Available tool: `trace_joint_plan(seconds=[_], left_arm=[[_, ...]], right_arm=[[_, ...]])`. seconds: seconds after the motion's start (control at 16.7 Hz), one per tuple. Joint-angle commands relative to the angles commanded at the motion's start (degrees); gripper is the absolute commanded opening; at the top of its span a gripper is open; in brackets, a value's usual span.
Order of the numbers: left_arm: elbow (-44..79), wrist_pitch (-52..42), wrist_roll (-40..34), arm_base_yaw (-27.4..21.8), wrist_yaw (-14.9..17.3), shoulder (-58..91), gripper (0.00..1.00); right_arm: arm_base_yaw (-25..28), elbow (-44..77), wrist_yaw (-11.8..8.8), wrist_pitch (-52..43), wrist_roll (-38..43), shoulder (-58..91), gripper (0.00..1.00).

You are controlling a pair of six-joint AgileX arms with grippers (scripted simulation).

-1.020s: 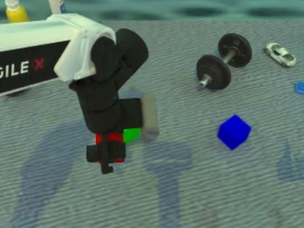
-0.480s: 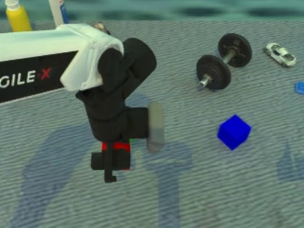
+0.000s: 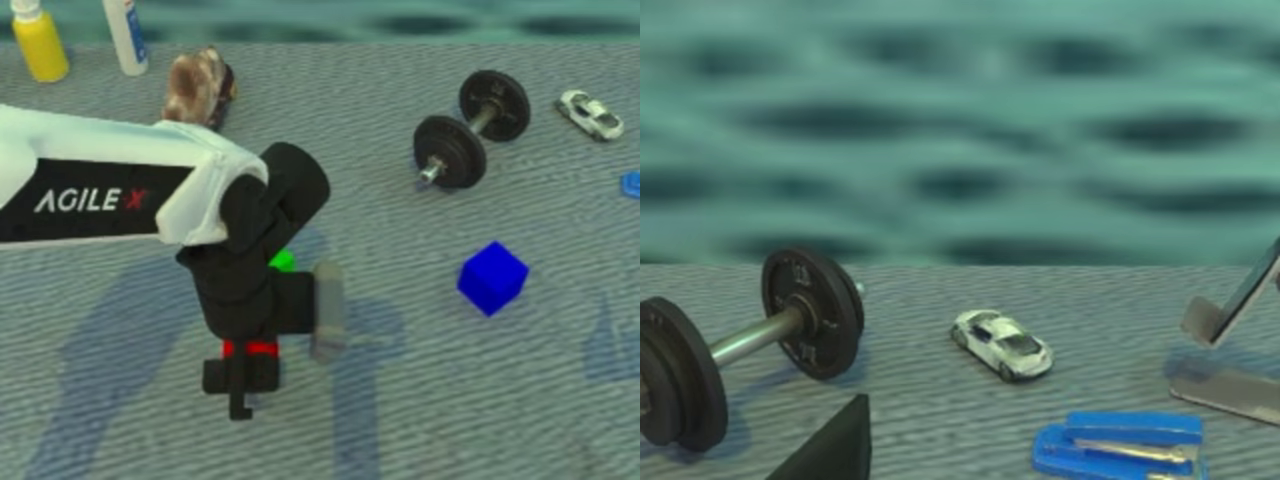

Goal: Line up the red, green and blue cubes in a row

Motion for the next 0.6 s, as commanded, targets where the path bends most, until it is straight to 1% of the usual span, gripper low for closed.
trace_joint_plan(seconds=[0.18,0.6], left_arm=[[0.0,0.0,0.0,0.0,0.0,0.0,0.0],[0.0,0.0,0.0,0.0,0.0,0.0,0.53]], right_arm=[[0.0,0.0,0.0,0.0,0.0,0.0,1.0],[0.0,0.0,0.0,0.0,0.0,0.0,1.0]])
